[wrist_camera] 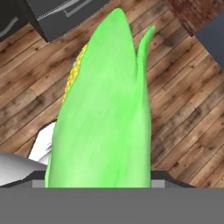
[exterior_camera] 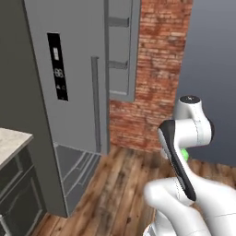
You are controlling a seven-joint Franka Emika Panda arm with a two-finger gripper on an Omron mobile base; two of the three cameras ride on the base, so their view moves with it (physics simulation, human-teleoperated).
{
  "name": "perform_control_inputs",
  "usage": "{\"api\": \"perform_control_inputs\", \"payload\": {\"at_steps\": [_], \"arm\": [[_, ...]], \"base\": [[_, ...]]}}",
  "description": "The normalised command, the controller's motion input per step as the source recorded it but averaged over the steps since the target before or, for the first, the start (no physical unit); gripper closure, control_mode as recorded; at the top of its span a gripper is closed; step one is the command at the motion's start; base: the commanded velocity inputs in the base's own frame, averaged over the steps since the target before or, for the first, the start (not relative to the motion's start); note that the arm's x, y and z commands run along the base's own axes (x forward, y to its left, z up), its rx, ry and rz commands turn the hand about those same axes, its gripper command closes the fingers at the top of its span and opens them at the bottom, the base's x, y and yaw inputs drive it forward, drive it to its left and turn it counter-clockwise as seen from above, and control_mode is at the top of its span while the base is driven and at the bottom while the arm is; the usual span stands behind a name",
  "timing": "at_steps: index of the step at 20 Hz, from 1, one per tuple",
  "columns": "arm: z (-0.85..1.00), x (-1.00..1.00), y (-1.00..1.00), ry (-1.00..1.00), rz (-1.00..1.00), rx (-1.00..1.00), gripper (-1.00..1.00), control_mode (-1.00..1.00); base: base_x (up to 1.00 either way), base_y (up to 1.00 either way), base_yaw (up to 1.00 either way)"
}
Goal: Place the corn and broccoli inside the fridge drawer. Close the drawer after placing the vegetables.
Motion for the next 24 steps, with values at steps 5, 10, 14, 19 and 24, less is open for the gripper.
{"api": "perform_control_inputs", "payload": {"at_steps": [5,10,14,19,24], "arm": [[0.00,0.00,0.00,0.00,0.00,0.00,1.00,1.00],[0.00,0.00,0.00,0.00,0.00,0.00,1.00,1.00],[0.00,0.00,0.00,0.00,0.00,0.00,1.00,1.00],[0.00,0.00,0.00,0.00,0.00,0.00,1.00,1.00],[0.00,0.00,0.00,0.00,0.00,0.00,1.00,1.00]], "base": [[1.00,-0.29,0.31],[1.00,-0.01,0.47],[1.00,-0.15,0.51],[0.99,-0.45,0.54],[0.72,-0.48,0.55]]}}
